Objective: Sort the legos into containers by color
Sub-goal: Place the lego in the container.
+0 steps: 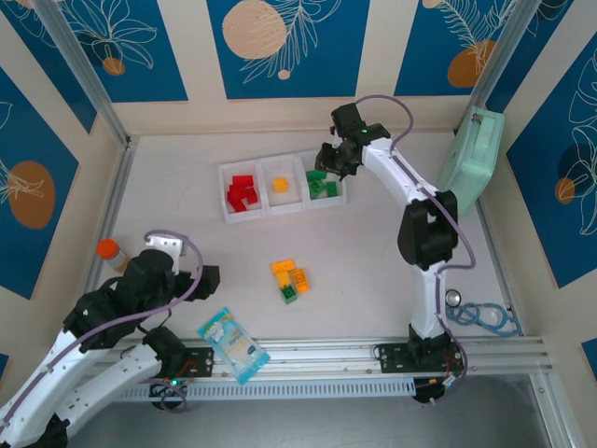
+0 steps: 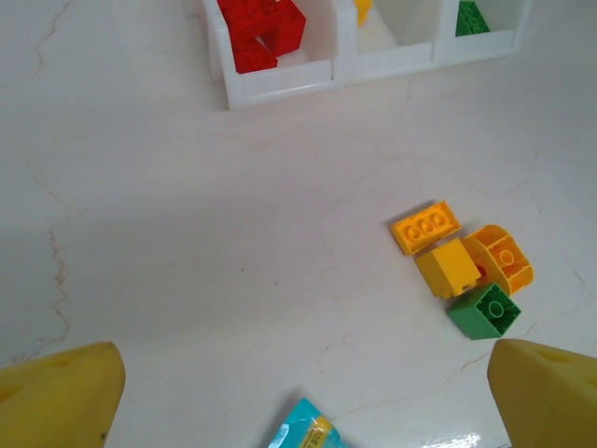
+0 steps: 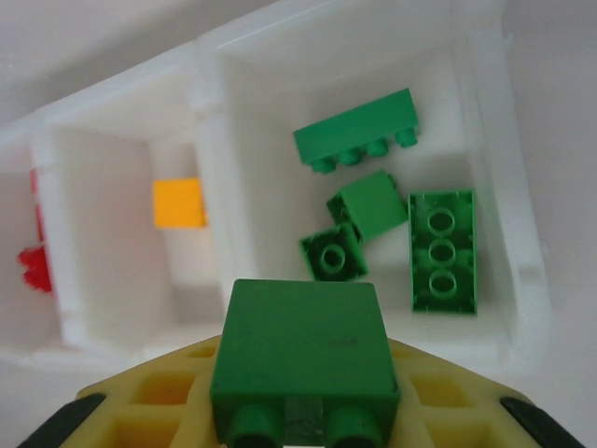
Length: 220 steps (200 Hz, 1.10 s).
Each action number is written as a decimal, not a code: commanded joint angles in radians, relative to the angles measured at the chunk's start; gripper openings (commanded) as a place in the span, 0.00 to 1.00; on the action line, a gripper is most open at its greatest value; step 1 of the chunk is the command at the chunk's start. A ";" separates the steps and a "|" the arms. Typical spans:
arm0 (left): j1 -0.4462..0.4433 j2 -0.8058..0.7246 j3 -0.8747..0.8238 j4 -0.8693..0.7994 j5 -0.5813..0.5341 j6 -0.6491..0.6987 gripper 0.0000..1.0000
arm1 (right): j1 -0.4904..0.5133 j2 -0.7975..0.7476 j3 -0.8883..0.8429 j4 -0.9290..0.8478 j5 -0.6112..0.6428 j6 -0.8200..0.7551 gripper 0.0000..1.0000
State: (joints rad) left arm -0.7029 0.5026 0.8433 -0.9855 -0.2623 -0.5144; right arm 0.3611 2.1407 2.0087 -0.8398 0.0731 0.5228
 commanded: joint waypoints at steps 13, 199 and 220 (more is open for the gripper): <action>-0.001 -0.013 -0.009 0.009 -0.007 0.014 0.99 | -0.013 0.143 0.166 -0.072 -0.073 -0.018 0.30; 0.000 -0.009 -0.012 0.015 -0.003 0.016 0.99 | 0.118 -0.306 -0.390 0.123 -0.057 0.028 0.85; -0.001 -0.006 -0.013 0.017 0.000 0.018 0.99 | 0.163 -0.418 -0.559 0.136 -0.069 0.054 0.84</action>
State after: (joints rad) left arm -0.7029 0.4984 0.8383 -0.9829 -0.2623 -0.5140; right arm 0.4866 1.8168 1.5894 -0.7341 0.0223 0.5404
